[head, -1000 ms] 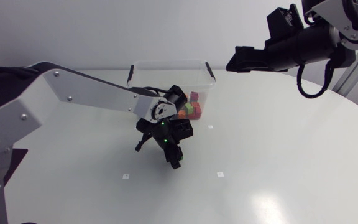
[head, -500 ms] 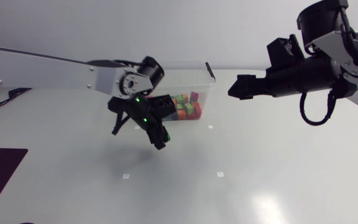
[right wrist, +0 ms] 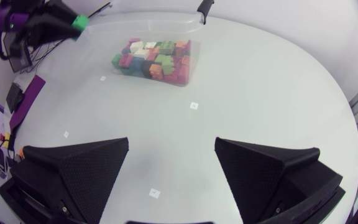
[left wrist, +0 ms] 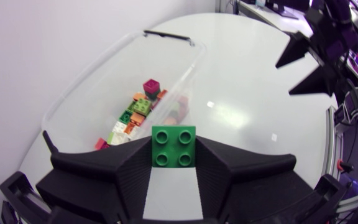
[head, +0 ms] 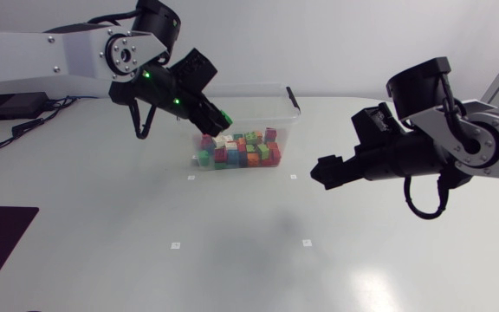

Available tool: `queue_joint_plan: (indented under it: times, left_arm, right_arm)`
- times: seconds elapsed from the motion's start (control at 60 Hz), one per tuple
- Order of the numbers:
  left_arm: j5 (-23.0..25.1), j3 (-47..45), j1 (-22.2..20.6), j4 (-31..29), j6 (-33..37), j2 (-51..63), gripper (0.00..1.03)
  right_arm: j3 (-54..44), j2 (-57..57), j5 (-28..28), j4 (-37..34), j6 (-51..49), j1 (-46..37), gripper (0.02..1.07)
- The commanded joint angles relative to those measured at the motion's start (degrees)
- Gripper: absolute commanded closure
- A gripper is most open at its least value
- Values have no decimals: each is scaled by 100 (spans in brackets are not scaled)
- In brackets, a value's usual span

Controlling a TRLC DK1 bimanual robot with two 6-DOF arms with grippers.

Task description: Place the duplo bricks in the container

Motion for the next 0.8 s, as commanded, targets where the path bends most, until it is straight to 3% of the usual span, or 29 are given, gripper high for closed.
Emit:
queue_joint_plan:
  times: [0.0,0.367,0.533,0.6,0.733,0.783]
  left_arm:
    - [61,312,137,316,-439,4,89]
    - [61,1640,233,632,-835,1182,89]
    - [-194,2325,233,632,-905,1841,88]
    - [-379,2492,224,632,-905,2026,74]
    - [-651,2545,198,632,-923,2157,17]
    - [-704,2518,181,632,-923,2149,7]
  right_arm:
    - [-296,-134,57,115,-170,167,7]
    - [-946,-274,312,449,-293,553,7]
    - [-1122,-336,312,510,-337,553,7]
    - [-1166,-380,321,510,-337,553,7]
    - [-1245,-441,321,528,-381,544,7]
    - [-1254,-476,321,528,-399,544,7]
